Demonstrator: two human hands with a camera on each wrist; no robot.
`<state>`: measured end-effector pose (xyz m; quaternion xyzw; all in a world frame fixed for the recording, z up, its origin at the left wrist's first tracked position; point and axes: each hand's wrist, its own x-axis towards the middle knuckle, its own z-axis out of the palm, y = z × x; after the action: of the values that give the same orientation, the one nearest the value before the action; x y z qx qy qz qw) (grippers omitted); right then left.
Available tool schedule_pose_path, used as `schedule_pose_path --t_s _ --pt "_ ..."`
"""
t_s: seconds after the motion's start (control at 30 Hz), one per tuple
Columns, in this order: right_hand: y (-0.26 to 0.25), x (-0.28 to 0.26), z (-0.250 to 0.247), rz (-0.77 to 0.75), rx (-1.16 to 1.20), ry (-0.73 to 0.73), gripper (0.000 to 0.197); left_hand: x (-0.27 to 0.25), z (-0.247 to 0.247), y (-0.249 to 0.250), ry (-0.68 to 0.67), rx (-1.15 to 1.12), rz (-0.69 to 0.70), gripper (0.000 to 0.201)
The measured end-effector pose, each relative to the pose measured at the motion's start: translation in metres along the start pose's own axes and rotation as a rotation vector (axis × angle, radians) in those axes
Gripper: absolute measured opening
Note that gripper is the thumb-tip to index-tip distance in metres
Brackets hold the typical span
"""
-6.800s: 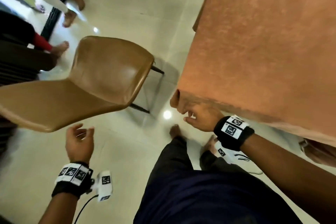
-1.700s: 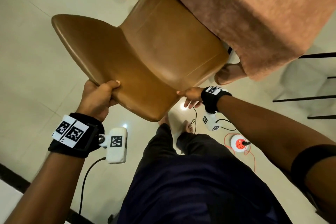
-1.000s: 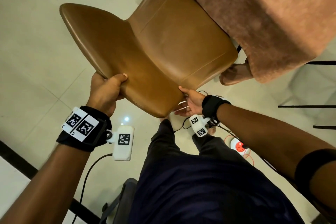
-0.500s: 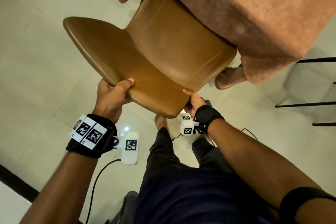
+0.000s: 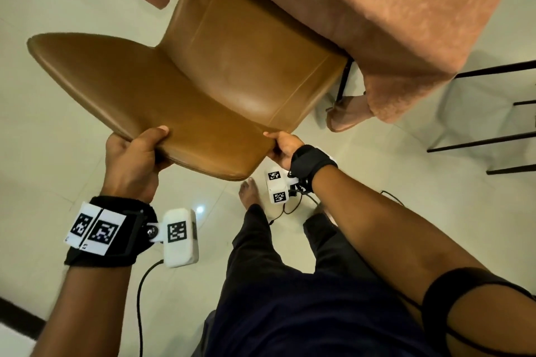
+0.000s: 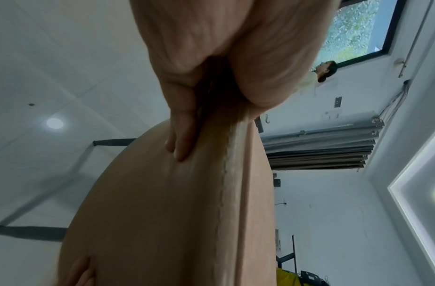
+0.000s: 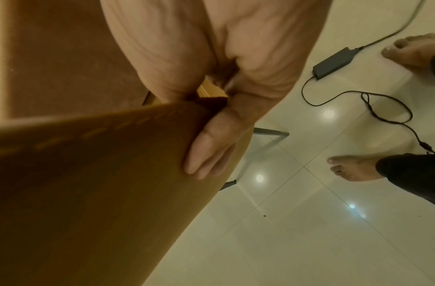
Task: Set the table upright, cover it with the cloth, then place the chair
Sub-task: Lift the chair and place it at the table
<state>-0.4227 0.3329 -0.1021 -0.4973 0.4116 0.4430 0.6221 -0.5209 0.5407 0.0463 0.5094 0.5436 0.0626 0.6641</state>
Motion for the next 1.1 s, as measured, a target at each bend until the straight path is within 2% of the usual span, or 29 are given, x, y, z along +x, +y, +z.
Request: schedule_pose_path --t_s 0.07,0.17,0.27,0.43,0.53,0.7,0.77,0.87,1.0,1.1 --pt "-0.008 -0.001 0.003 -0.013 -0.037 -0.009 0.010 -0.001 -0.001 -0.001 0.012 -0.032 -0.019 0.027" --pt "-0.021 0.002 0.011 -0.053 -0.015 0.001 0.008 0.002 0.007 0.004 0.019 -0.076 -0.036 0.040" --pt "-0.031 0.006 0.017 -0.090 0.050 0.040 0.009 0.008 0.018 0.010 0.011 -0.089 -0.037 0.031" --pt "-0.034 0.012 0.009 -0.113 0.043 0.092 0.008 0.009 0.019 0.007 -0.008 -0.089 -0.044 0.057" --pt "-0.031 0.013 -0.004 -0.117 0.064 0.105 0.008 0.008 0.024 0.006 -0.046 -0.067 -0.044 0.055" --pt "-0.029 0.012 -0.019 -0.108 0.088 0.105 0.028 0.003 0.034 0.001 -0.076 -0.029 -0.052 0.049" --pt "-0.032 0.011 -0.017 -0.112 0.089 0.106 0.030 0.007 0.036 0.002 -0.086 -0.021 -0.046 0.049" --pt "-0.032 0.012 -0.012 -0.117 0.117 0.116 0.028 0.013 0.035 0.007 -0.061 -0.012 -0.039 0.050" --pt "-0.037 0.011 -0.003 -0.090 0.112 0.070 0.007 0.022 0.033 0.015 -0.060 -0.002 -0.022 0.051" --pt "-0.042 0.013 0.002 -0.066 0.057 0.042 0.010 0.027 0.035 0.020 -0.035 0.008 -0.026 0.044"
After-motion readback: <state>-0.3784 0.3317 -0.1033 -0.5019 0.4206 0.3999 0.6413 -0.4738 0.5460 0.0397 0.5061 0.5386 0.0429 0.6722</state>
